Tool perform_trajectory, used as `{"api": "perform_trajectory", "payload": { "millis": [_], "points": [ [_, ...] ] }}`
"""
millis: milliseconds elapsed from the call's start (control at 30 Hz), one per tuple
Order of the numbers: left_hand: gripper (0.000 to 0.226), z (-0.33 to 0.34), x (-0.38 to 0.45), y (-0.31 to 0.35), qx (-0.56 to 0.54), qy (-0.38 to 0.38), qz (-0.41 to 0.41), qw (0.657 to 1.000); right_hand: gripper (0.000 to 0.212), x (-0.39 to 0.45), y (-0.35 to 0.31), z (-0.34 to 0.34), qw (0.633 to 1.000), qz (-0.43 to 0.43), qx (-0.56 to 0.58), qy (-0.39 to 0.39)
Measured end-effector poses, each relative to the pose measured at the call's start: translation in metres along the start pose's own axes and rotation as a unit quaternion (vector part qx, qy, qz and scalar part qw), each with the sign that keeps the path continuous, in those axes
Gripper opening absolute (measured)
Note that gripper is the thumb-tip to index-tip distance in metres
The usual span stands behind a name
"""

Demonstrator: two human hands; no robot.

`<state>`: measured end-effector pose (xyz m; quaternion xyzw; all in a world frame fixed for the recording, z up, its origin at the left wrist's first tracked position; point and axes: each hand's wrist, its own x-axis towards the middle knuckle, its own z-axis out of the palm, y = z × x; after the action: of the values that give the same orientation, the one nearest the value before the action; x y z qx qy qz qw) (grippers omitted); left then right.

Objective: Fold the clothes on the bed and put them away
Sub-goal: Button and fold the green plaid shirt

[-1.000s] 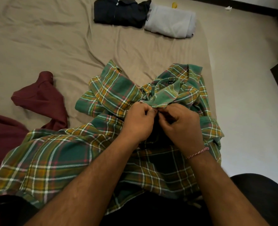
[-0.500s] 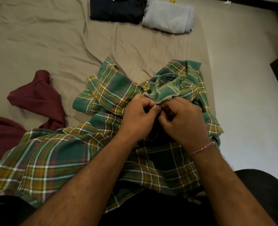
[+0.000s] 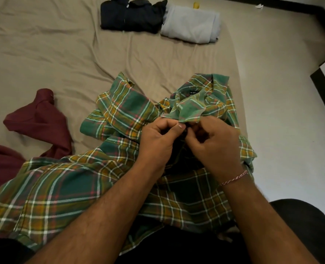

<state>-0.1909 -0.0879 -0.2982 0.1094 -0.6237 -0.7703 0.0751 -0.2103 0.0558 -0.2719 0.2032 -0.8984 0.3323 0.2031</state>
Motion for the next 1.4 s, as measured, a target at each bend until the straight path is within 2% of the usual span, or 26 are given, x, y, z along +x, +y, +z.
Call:
{"api": "perform_trajectory", "payload": {
  "millis": [67, 133, 233, 367, 433, 500, 567, 633, 667, 733, 833, 900, 967, 1033, 1067, 1133, 1167, 1233, 1300, 1367, 1400],
  "points": [
    [0.013, -0.002, 0.003, 0.001, 0.026, 0.000, 0.016, 1.000, 0.005, 0.002, 0.005, -0.002, 0.997, -0.070, -0.031, -0.014],
    [0.017, -0.005, 0.006, 0.002, 0.067, -0.008, 0.028, 0.997, 0.013, 0.004, 0.008, -0.003, 0.994, -0.097, -0.044, -0.024],
    [0.015, -0.008, 0.006, 0.002, 0.099, -0.022, 0.023, 0.995, 0.012, 0.003, 0.007, 0.000, 0.991, -0.108, -0.072, -0.031],
    [0.015, -0.006, 0.002, 0.005, 0.083, -0.027, 0.008, 0.996, 0.004, 0.003, 0.003, 0.000, 0.995, -0.085, -0.054, -0.019],
    [0.018, -0.002, 0.000, 0.006, 0.061, -0.019, -0.004, 0.998, 0.008, 0.002, 0.000, 0.000, 1.000, -0.021, -0.022, -0.001],
    [0.018, 0.001, -0.004, 0.006, 0.050, -0.007, -0.014, 0.999, 0.018, -0.001, -0.003, 0.003, 0.994, 0.099, 0.040, 0.010],
    [0.017, 0.003, -0.008, 0.002, 0.056, 0.002, -0.011, 0.998, 0.012, -0.001, -0.006, 0.003, 0.956, 0.234, 0.173, -0.025],
    [0.018, 0.003, -0.007, 0.001, 0.056, 0.011, -0.007, 0.998, 0.005, 0.000, -0.006, -0.003, 0.914, 0.294, 0.272, -0.066],
    [0.018, 0.002, -0.006, 0.002, 0.051, 0.017, -0.008, 0.999, 0.011, 0.001, -0.004, -0.006, 0.917, 0.276, 0.277, -0.074],
    [0.021, 0.000, -0.002, 0.004, 0.013, 0.018, -0.019, 1.000, 0.024, 0.003, 0.006, -0.013, 0.951, 0.191, 0.227, -0.092],
    [0.020, -0.001, -0.002, 0.009, -0.022, -0.005, -0.011, 1.000, 0.040, 0.000, 0.015, -0.014, 0.986, 0.056, 0.034, -0.153],
    [0.015, 0.000, -0.006, 0.009, 0.045, -0.017, 0.044, 0.998, 0.032, -0.006, 0.012, -0.009, 0.990, 0.055, 0.036, -0.123],
    [0.005, 0.001, -0.012, 0.011, 0.092, -0.054, 0.090, 0.990, 0.021, -0.007, 0.006, -0.006, 0.982, 0.112, 0.134, -0.066],
    [0.030, 0.000, -0.016, 0.012, 0.182, -0.095, 0.148, 0.968, 0.021, -0.004, 0.004, -0.009, 0.962, 0.177, 0.205, -0.038],
    [0.039, 0.000, -0.019, 0.012, 0.264, -0.097, 0.187, 0.941, 0.019, -0.003, 0.004, -0.012, 0.950, 0.200, 0.235, -0.034],
    [0.038, -0.001, -0.025, 0.015, 0.383, -0.068, 0.263, 0.883, 0.008, -0.004, 0.004, -0.020, 0.934, 0.225, 0.274, -0.035],
    [0.031, -0.002, -0.026, 0.017, 0.404, -0.041, 0.284, 0.869, 0.006, -0.005, 0.004, -0.023, 0.927, 0.239, 0.288, -0.038],
    [0.022, -0.010, -0.021, 0.026, 0.414, 0.005, 0.291, 0.862, 0.014, -0.005, 0.003, -0.032, 0.912, 0.272, 0.302, -0.045],
    [0.023, -0.022, -0.011, 0.038, 0.435, 0.042, 0.300, 0.848, 0.028, -0.007, 0.006, -0.039, 0.918, 0.273, 0.281, -0.060],
    [0.023, -0.030, -0.007, 0.061, 0.440, 0.060, 0.321, 0.837, 0.041, -0.007, 0.004, -0.056, 0.929, 0.260, 0.261, -0.042],
    [0.022, -0.032, -0.006, 0.070, 0.436, 0.046, 0.325, 0.838, 0.045, -0.008, 0.002, -0.061, 0.924, 0.265, 0.275, -0.036]
  ]
}}
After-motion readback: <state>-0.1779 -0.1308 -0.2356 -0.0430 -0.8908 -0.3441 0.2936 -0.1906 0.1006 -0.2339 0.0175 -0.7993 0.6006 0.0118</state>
